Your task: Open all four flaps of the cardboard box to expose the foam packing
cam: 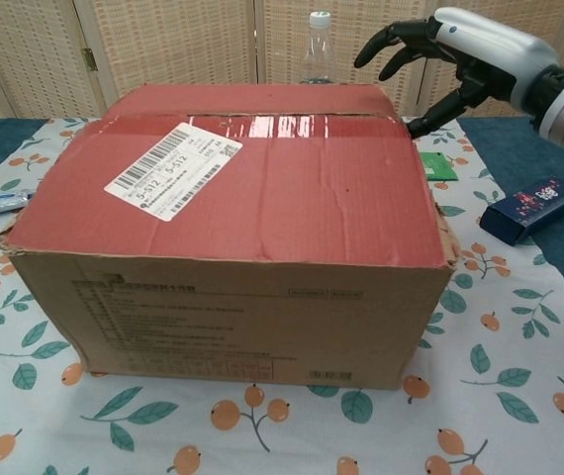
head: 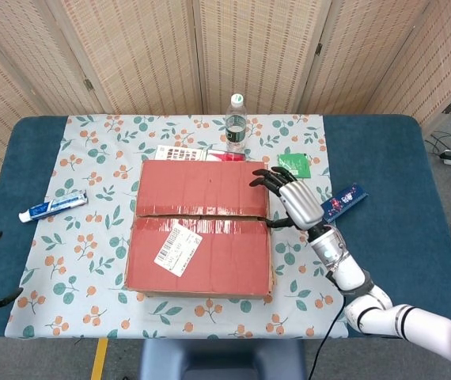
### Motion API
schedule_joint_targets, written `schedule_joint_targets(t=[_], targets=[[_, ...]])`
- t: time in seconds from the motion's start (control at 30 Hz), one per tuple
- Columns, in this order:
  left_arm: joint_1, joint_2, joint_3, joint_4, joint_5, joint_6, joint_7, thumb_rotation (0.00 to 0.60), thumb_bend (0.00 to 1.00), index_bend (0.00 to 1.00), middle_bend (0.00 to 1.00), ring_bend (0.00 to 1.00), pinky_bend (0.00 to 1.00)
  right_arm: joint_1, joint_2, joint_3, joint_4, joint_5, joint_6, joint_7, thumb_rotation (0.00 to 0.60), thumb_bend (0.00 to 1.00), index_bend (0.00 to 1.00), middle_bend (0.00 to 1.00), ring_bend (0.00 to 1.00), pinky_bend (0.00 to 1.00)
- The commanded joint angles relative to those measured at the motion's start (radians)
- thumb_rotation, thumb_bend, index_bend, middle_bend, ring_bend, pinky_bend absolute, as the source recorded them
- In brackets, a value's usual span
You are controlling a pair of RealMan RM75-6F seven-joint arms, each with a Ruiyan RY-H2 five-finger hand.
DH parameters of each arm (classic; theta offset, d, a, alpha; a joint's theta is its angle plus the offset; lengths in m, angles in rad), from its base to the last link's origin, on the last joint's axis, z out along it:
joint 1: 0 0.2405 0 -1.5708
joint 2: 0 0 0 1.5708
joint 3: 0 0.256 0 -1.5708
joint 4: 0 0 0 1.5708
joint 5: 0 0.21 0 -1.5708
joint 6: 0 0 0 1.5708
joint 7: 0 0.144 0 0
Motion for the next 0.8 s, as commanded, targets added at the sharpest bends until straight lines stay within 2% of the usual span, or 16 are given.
schedule_joint_targets(t=[0.03, 0.33, 0.8], targets=[[0.001, 0.000, 0.003, 0.004, 0.002, 0.002, -0.002, 0.600, 0.19, 0.00, 0.00, 0.00, 0.00, 0.007, -0.006, 0.010, 0.009, 0.002, 0.013, -0.001, 0.600, 0.25, 0.28, 0.21, 0.26, 0.11], [0.004, 0.001, -0.001, 0.011, -0.006, 0.006, -0.015, 0.600, 0.19, 0.00, 0.00, 0.00, 0.00, 0.054, 0.001, 0.073, 0.030, 0.048, 0.001, -0.015, 0.600, 0.25, 0.28, 0.21, 0.26, 0.11], [-0.010, 0.006, -0.013, 0.034, -0.039, -0.027, -0.061, 0.600, 0.20, 0.00, 0.00, 0.00, 0.00, 0.196, -0.002, 0.213, 0.148, 0.222, -0.148, -0.031, 0.600, 0.25, 0.28, 0.19, 0.25, 0.10]])
